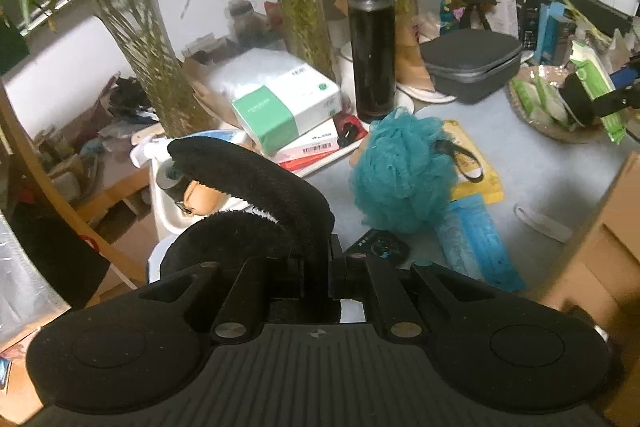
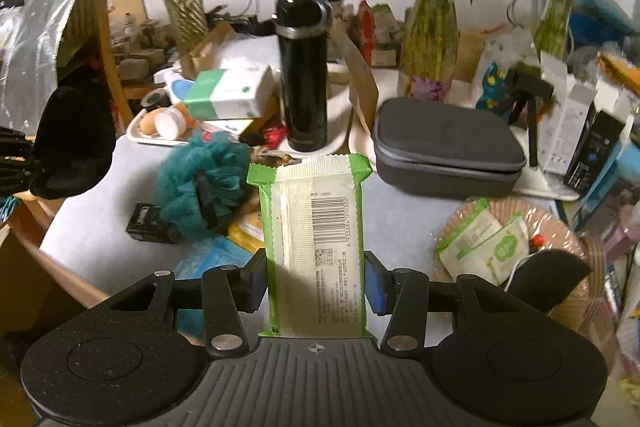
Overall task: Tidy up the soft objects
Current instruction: 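Carry the black cap and soap bar over the box and release both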
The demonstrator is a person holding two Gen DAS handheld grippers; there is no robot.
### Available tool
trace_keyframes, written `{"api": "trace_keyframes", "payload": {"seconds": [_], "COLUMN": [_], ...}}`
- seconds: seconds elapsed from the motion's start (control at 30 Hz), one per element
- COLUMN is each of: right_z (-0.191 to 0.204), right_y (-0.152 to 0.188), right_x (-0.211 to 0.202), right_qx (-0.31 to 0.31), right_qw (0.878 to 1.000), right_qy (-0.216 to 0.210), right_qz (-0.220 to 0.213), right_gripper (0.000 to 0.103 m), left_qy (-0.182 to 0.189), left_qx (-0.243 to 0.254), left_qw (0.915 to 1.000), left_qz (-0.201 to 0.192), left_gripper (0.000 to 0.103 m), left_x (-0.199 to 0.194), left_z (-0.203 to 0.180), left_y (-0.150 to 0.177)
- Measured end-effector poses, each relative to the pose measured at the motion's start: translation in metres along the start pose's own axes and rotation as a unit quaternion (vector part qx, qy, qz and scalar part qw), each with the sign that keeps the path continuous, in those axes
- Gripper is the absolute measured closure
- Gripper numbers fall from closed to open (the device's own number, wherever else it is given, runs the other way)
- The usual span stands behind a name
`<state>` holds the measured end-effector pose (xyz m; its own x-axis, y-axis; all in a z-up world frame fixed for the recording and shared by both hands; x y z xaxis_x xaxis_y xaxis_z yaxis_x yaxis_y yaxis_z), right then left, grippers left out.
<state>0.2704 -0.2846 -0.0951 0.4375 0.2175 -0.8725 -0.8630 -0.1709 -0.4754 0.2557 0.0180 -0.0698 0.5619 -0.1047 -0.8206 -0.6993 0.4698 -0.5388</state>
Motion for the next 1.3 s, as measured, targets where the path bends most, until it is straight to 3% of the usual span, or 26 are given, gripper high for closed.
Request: {"api": "trace_keyframes", "payload": {"seconds": [0.2,0.63,0.8,1.07,1.17,1.3], "right_z": [0.011,0.043,0.051,0.059,0.060,0.063], "right_y": [0.007,0.025,0.036,0.054,0.059,0.064], "right_x": [-0.037,-0.097,-0.110,-0.123,-0.123,-0.122], "right_qx": [-0.011,-0.037,-0.040,-0.042,-0.037,-0.030], "right_qw": [1.000,0.998,0.997,0.997,0.997,0.997], "right_qy": [-0.006,-0.034,-0.039,-0.047,-0.054,-0.060], "right_qz": [-0.010,-0.042,-0.045,-0.041,-0.034,-0.027], "right_gripper": [0.052,0.052,0.052,0.052,0.052,0.052], "left_qy": [0.004,0.061,0.078,0.117,0.130,0.140], "left_qx": [0.008,0.076,0.128,0.161,0.158,0.130], "left_qw": [0.9997,0.9909,0.9838,0.9779,0.9770,0.9806], "left_qz": [-0.022,-0.092,-0.099,-0.064,-0.060,-0.045], "left_gripper": [0.094,0.094,0.093,0.093,0.087,0.061], "left_x": [-0.044,-0.144,-0.155,-0.129,-0.121,-0.114], "left_z": [-0.013,-0.073,-0.109,-0.146,-0.154,-0.155], "left_y": [0.004,0.017,0.031,0.053,0.060,0.070]}}
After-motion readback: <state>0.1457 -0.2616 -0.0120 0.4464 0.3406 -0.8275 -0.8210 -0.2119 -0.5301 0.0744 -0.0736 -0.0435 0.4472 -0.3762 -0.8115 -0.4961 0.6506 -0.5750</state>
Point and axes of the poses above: each gripper's, at about its wrist camera, not at the fingertips, and x roughly the way its jaws point, z to its left, y to its underside, the point moved 4 cm from there along x, roughly the way its jaws point, and after that the axes turned 8 degrees about z, right-handed, at the moved point
